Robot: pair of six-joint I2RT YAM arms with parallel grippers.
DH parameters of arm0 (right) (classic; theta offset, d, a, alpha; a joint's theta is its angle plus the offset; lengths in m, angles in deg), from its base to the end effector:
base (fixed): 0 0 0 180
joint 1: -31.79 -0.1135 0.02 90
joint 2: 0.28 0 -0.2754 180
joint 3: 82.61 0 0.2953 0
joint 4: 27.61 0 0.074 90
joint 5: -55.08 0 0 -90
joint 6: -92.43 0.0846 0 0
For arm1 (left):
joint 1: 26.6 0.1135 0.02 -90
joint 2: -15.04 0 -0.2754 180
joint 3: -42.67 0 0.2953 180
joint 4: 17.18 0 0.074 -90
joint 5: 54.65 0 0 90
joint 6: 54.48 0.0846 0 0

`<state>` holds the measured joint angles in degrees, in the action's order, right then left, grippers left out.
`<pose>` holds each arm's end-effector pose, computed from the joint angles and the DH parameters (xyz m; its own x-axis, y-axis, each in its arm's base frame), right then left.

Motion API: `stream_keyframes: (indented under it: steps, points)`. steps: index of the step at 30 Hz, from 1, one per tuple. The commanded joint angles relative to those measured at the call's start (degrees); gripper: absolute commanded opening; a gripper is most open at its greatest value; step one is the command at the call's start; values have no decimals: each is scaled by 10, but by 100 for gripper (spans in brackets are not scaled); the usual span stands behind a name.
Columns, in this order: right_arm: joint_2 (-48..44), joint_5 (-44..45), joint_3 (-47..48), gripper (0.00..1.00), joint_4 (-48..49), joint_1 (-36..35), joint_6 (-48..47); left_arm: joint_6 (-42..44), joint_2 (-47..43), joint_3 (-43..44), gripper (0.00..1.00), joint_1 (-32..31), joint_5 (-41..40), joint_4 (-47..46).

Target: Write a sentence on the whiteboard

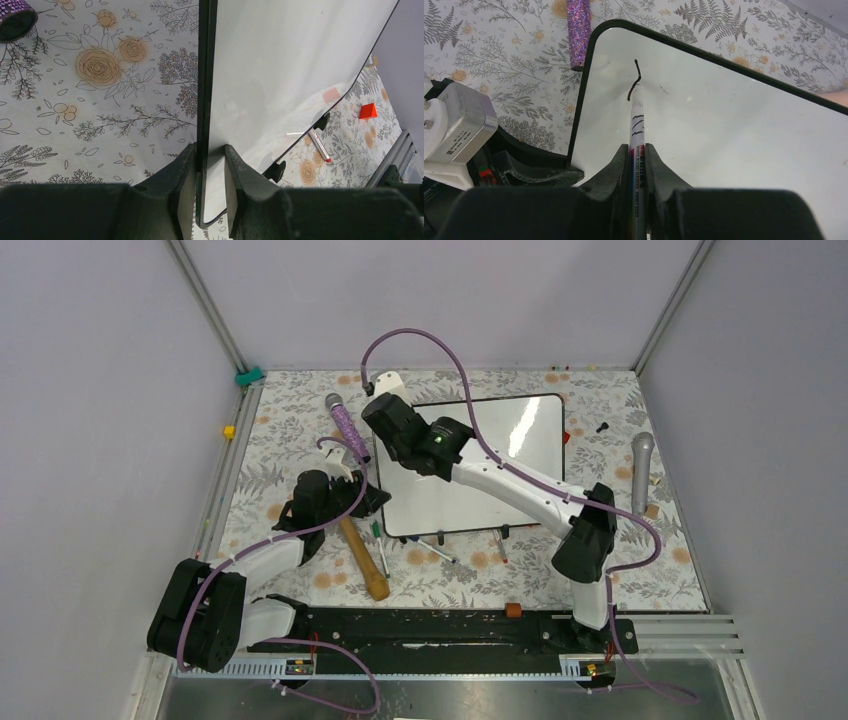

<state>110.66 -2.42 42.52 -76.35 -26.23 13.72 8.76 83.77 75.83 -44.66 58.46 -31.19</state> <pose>0.3163 0.4208 0.3607 -0.3887 -0.3108 -0.8673 -0.4129 0.9003 -0.1376 0.2763 -0.1250 0.1426 -0.5966 -0.2410 -0.7655 0.4072 0.7310 -0.5475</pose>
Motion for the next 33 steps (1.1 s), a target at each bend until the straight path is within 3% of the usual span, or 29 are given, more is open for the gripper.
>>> stream_keyframes:
  steps: [1, 26, 33]
  points:
    - [9, 13, 30, 0, 2, -1, -6, 7, -3, 23, 0, -6, -4, -9]
    - [33, 82, 79, 0, -94, 6, 6, 8, -6, 22, 0, -5, -6, -8]
    - [-10, 62, 36, 0, -39, 8, 1, 9, -7, 21, 0, -5, -7, -8]
